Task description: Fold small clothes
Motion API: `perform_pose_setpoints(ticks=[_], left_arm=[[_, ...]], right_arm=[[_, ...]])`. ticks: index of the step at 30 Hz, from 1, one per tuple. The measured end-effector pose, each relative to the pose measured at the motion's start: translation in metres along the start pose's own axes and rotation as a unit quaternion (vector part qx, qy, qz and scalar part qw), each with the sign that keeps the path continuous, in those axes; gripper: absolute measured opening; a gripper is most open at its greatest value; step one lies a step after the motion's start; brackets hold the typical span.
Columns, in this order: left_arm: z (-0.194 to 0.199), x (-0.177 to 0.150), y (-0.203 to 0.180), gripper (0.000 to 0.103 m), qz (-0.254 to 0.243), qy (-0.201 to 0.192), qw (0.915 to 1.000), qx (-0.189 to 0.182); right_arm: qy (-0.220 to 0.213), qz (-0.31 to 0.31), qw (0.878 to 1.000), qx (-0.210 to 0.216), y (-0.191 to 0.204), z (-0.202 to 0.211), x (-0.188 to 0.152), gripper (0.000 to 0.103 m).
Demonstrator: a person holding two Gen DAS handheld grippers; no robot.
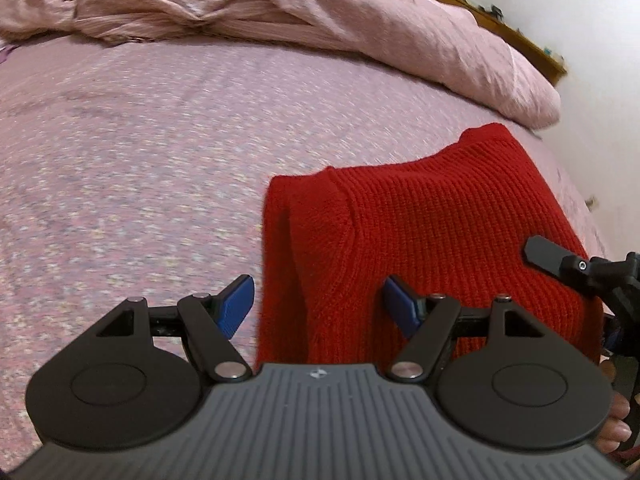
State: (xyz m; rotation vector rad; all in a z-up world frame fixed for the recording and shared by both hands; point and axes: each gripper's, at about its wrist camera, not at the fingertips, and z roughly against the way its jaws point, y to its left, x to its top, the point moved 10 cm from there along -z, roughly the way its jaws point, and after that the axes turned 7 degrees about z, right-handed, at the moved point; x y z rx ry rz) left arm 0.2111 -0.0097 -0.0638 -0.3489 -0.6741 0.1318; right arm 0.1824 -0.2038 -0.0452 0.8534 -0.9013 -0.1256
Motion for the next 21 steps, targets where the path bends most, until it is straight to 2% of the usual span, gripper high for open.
perform_pose_setpoints(ticks=[5,11,15,21], left_arm=[[-0.013,-0.005,-0.009,0.076,-0.019,-0.001,0.9997,0.016],[-0.021,-0.009,-0.012,0.077,-0.013,0.002,0.9998,0.013],[-0.014,-0.011,-0.017,0.077,-0.023,0.0,0.9995,0.023],[0.005,-0.02,-0.021,0.077,-0.043,-0.009,0.9984,0.037]], right_arm=[[0.01,-0.022,1.0,-0.015,-0.033,0.0,-0.006,0.062],[0.035,-0.037,0.998,-0.03,-0.067,-0.014,-0.016,0.065],[0.04,-0.026,0.998,-0.039,-0.069,-0.011,-0.02,0.073],[0.034,0.025,0.995,-0.094,-0.055,0.005,-0.016,0.077]])
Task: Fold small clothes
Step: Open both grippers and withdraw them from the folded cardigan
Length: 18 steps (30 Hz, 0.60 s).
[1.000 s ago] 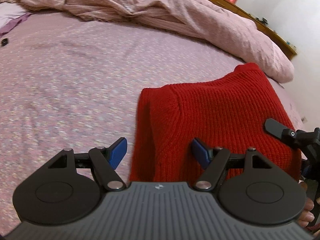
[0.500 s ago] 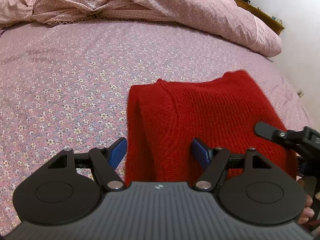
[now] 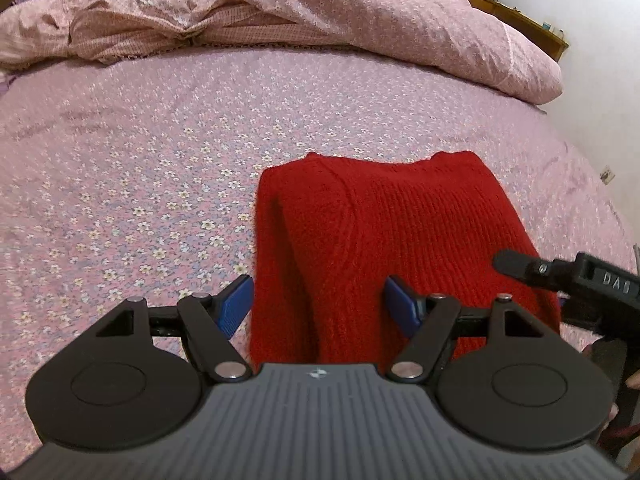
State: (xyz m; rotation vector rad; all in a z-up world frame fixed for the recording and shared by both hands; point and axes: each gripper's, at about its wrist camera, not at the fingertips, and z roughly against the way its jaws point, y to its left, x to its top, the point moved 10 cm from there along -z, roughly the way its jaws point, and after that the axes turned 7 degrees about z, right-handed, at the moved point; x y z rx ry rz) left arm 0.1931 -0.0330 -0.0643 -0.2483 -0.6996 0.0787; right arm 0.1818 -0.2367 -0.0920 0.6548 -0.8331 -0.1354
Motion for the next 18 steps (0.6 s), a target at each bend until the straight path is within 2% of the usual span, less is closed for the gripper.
perform_pose_setpoints(ticks=[4,9,18], left_arm=[[0.016,-0.007,0.002,0.077,0.001,-0.005,1.0,0.001],[0.033,-0.016,0.004,0.077,0.005,-0.008,0.9999,0.005],[0.055,-0.044,0.0,0.081,-0.008,-0.004,0.9999,0.011]], right_arm=[[-0.027,0.028,0.998,-0.039,0.002,0.022,0.004,0.076],[-0.055,0.054,0.996,-0.053,0.016,0.054,0.0,0.076],[-0.05,0.098,0.989,-0.099,0.032,0.082,-0.024,0.076]])
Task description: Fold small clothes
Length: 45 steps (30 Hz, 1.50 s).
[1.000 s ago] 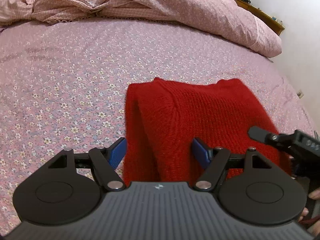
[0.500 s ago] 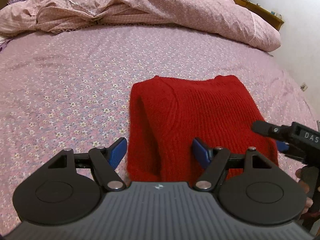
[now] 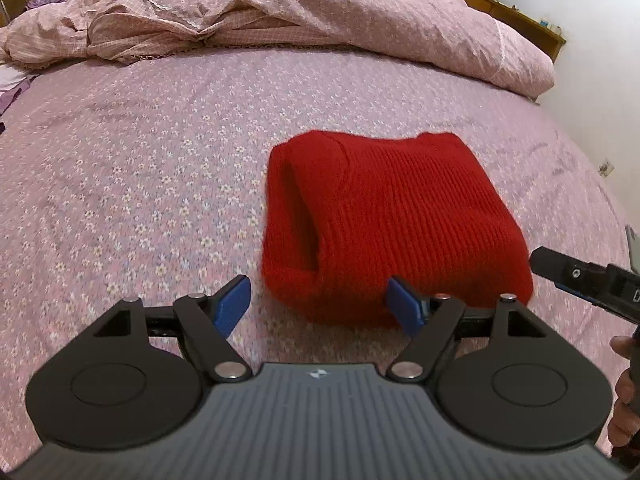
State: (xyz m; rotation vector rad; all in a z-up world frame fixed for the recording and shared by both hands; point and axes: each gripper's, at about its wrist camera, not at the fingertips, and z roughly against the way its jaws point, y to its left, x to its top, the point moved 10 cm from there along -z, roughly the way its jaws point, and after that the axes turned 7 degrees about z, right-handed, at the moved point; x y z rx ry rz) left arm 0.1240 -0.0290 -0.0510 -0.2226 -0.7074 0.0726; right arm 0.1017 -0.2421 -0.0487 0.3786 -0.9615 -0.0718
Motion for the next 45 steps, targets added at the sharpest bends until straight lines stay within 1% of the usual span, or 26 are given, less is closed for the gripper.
perform_pose_setpoints(ticks=[2,6,10,13,19,27,32,45], left_arm=[[0.002,-0.007,-0.004,0.084,-0.01,0.003,0.9999,0.004],[0.003,-0.02,-0.01,0.086,-0.026,0.015,0.9994,0.015],[0.001,-0.026,-0.013,0.089,-0.039,0.022,0.9987,0.026],[-0.002,-0.028,-0.014,0.09,-0.044,0.023,0.9983,0.032],[-0.012,-0.032,-0.011,0.09,-0.039,0.034,0.9979,0.039],[-0.025,-0.036,-0.008,0.09,-0.032,0.046,0.9975,0.044],[-0.03,-0.039,-0.007,0.09,-0.028,0.054,0.9972,0.043],[-0.034,-0.041,-0.004,0.09,-0.022,0.059,0.9969,0.047]], right_arm=[[0.009,0.013,1.0,-0.005,0.004,0.003,-0.007,0.076],[0.02,0.029,0.999,-0.008,0.012,0.007,-0.017,0.076],[0.028,0.047,0.998,-0.004,0.021,0.009,-0.025,0.076],[0.033,0.063,0.997,-0.013,0.024,0.009,-0.03,0.076],[0.037,0.076,0.996,-0.036,0.021,0.005,-0.037,0.076],[0.036,0.089,0.994,-0.051,0.023,-0.002,-0.04,0.076],[0.036,0.086,0.994,-0.062,0.017,-0.005,-0.042,0.076],[0.047,0.085,0.993,-0.064,0.015,-0.012,-0.048,0.076]])
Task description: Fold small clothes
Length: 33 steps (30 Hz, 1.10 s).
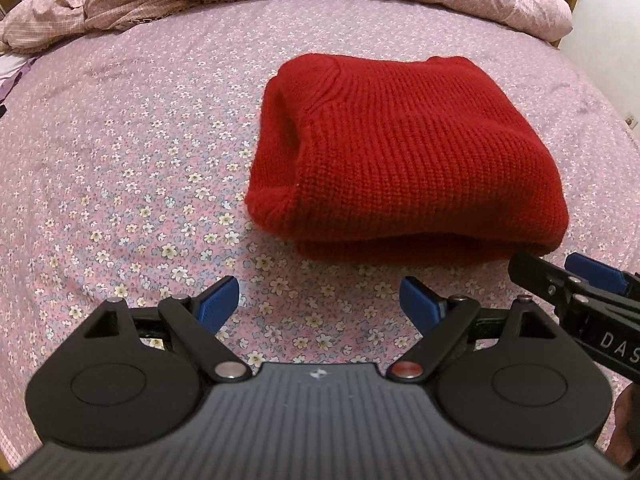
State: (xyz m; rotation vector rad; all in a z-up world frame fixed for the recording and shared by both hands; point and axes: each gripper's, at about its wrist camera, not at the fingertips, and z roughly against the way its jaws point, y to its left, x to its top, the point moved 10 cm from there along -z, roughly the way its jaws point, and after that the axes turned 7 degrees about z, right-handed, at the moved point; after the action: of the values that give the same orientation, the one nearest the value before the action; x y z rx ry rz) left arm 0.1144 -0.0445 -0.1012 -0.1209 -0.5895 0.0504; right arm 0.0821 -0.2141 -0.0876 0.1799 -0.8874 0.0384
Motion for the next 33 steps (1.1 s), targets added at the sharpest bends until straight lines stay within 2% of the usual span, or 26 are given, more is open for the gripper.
perform_pose_setpoints(ticks=[33], left_arm=[[0.0009,-0.0015,-0.0012,0.09,-0.004,0.002,1.0,0.004]], right_arm=[[0.001,0.003,1.0,0.003,0.0021,0.0015,0.0002,0.076]])
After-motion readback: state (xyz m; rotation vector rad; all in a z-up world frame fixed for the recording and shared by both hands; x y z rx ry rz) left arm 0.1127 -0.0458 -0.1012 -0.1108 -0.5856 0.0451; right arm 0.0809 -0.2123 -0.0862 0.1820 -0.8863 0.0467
